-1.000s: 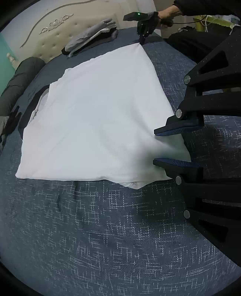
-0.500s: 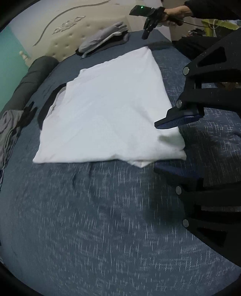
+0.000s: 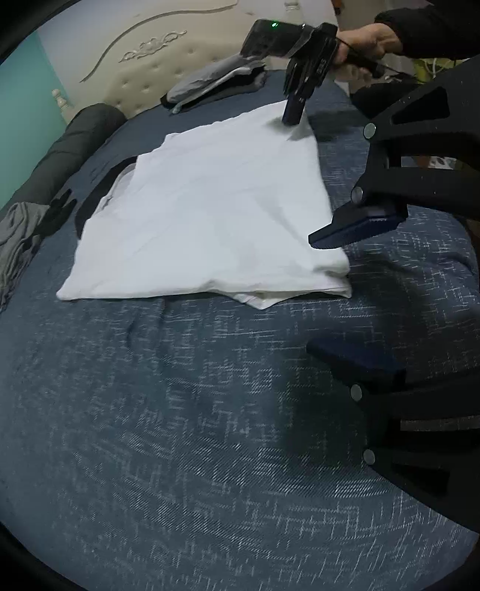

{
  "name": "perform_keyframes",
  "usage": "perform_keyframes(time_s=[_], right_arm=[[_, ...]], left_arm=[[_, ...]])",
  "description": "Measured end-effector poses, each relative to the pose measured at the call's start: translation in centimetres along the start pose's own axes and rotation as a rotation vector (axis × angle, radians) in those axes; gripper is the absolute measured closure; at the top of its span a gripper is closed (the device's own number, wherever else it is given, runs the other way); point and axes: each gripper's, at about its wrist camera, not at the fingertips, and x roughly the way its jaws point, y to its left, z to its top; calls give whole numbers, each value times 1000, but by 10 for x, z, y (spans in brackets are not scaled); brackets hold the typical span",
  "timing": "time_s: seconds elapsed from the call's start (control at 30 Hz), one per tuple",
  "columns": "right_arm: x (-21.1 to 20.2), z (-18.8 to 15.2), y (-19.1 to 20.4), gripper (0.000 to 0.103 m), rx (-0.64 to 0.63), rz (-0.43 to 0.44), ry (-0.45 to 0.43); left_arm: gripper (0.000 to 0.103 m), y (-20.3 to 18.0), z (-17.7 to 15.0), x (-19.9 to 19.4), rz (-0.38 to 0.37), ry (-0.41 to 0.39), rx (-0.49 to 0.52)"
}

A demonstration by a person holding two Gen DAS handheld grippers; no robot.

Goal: Fold clothes

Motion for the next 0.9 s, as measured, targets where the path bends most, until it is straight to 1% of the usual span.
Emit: perform_keyframes(time_s=[0.1, 0.2, 0.27, 0.43, 0.57, 0.67, 0.8, 0.9], right_arm=[[8, -1, -4, 98, 43, -34, 2], [14, -5, -10, 98, 85, -16, 5], [19, -9, -10, 98, 82, -13, 18], [37, -21, 1, 98, 37, -11, 89], [20, -23, -6, 98, 85, 35, 50], [-1, -28, -10, 98, 69, 38, 15], [-31, -37, -33, 98, 96, 46, -34], [-46, -46, -57, 98, 140, 35, -72]], left_arm=[[48, -2, 0, 3, -12, 5, 5], [48, -2, 2, 6, -19, 6, 4], [48, -3, 4, 8, -20, 7, 2], [48, -3, 10, 15, -28, 10, -15], [48, -5, 13, 21, -42, 16, -32], [48, -8, 15, 25, -55, 21, -45], [48, -10, 16, 31, -59, 31, -49], [48, -10, 14, 38, -64, 41, -63]])
